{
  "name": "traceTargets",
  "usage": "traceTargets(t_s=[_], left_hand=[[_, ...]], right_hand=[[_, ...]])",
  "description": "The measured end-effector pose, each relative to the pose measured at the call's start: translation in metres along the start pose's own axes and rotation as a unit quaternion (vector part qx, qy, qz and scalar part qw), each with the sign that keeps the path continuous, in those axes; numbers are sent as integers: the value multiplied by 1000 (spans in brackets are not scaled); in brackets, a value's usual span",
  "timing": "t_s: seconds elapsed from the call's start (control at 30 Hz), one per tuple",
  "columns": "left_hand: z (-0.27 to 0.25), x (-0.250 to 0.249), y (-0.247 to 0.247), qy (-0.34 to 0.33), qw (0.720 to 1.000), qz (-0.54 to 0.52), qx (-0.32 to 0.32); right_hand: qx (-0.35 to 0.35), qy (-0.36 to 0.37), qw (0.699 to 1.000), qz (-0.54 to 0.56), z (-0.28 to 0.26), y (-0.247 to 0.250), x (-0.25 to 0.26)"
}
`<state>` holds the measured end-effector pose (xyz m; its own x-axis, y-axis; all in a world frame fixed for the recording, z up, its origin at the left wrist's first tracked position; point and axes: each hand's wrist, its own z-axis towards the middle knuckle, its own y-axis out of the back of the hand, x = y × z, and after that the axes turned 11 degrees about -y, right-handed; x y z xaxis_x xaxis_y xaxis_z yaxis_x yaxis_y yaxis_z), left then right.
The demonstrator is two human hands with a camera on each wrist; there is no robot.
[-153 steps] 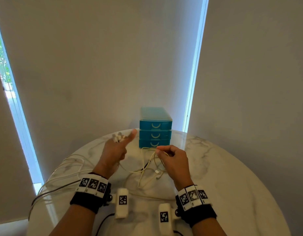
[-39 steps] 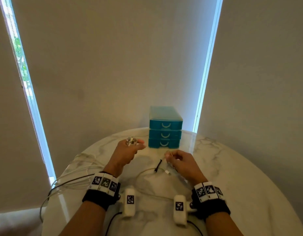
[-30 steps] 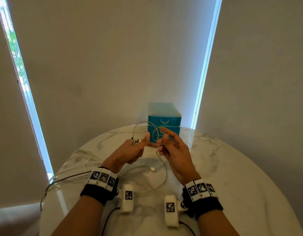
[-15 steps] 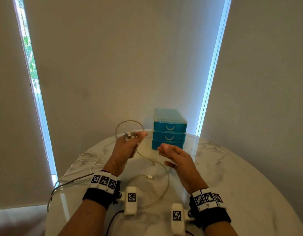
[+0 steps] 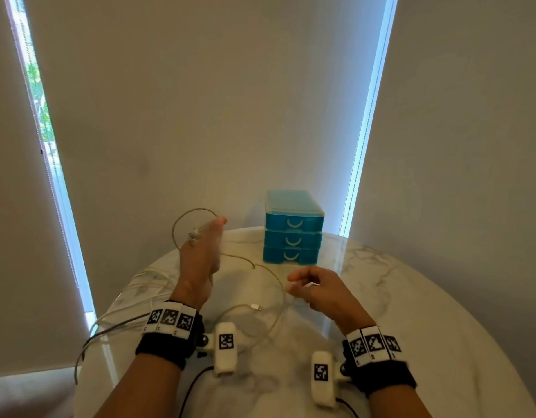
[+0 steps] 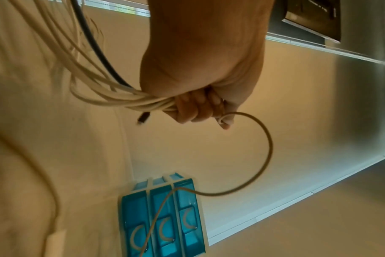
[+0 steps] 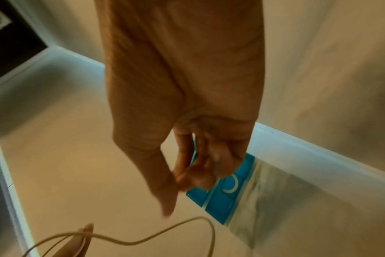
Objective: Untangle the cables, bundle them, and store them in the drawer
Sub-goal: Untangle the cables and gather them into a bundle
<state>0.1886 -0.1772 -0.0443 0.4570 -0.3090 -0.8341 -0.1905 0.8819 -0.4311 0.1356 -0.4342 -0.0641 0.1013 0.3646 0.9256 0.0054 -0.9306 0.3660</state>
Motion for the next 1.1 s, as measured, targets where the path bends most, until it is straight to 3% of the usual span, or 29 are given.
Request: traceTargets(t_s=[0.13,0.33,0.47,0.6,0.63,0.7,0.77,0.8,0.87,0.97,1.03,1.1], left_hand=[[-1,1,1,5,1000,-11,-22],[-6,1,-5,29,999,-21,-16],[-4,-1,-3,40,999,-30,-6],[-3,-3,0,22,999,-31,-23],[-3,-4,0,25,999,-29,-29],[-3,-5,-1,30,999,-22,-26],[-4,-3,-2,34,999,-16,-11],[-5,-2,-2,35,999,-13,-1],[-8,-1,-3,40,999,0,28],[-13,-1,-5,49,996,29,68],[-16,-2,-8,50,993,43,96],[-18,-4,-9,50,990,55,117]], right_hand=[[126,7,980,-157,-10,-24,16],[37,51,939,-337,21,-78,42],[70,84,881,-460,22,-105,52],[122,49,872,-471,13,-98,55],[138,34,881,-451,9,-89,56],[159,13,935,-317,-4,-67,60],[114,30,986,-119,-19,-45,62],[72,42,996,-34,-23,-36,61],[-40,66,992,96,-28,-25,53],[-192,82,947,245,-24,-18,37],[-210,71,922,318,-18,-13,31],[-171,66,929,321,-14,-12,29]])
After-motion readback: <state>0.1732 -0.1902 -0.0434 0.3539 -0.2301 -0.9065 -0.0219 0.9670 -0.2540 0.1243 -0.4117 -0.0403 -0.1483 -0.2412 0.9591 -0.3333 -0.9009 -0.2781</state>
